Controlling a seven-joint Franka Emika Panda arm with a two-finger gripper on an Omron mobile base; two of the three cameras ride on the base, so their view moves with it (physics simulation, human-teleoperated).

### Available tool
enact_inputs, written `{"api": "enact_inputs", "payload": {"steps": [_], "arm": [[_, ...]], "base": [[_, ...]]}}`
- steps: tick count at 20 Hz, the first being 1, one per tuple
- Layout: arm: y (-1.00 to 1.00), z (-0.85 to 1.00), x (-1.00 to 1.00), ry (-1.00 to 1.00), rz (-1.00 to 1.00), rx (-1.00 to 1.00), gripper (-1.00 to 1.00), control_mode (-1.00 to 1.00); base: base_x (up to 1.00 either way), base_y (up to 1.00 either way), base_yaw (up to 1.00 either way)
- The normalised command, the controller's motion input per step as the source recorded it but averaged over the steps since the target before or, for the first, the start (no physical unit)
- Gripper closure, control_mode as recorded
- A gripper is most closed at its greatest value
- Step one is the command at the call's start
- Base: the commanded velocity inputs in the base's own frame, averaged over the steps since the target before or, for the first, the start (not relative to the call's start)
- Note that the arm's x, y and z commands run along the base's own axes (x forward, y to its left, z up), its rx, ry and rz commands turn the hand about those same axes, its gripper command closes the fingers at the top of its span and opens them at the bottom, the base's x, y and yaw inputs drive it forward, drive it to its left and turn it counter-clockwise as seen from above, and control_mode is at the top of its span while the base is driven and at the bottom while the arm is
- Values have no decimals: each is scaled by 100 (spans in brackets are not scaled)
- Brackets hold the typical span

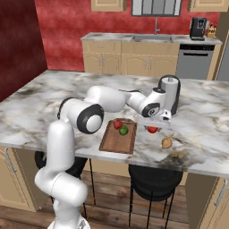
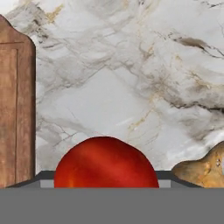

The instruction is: Place the avocado, onion, tomato, and bell pepper on the cutting board.

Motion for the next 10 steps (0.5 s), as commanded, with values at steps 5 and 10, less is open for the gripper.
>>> {"api": "enact_inputs", "payload": {"steps": [5,10], "arm": [[28,20,-40,2,0,0,100,-100],[41,3,-45,0,0,0,100,-100]], "base": [[0,0,0],[0,0,0]]}}
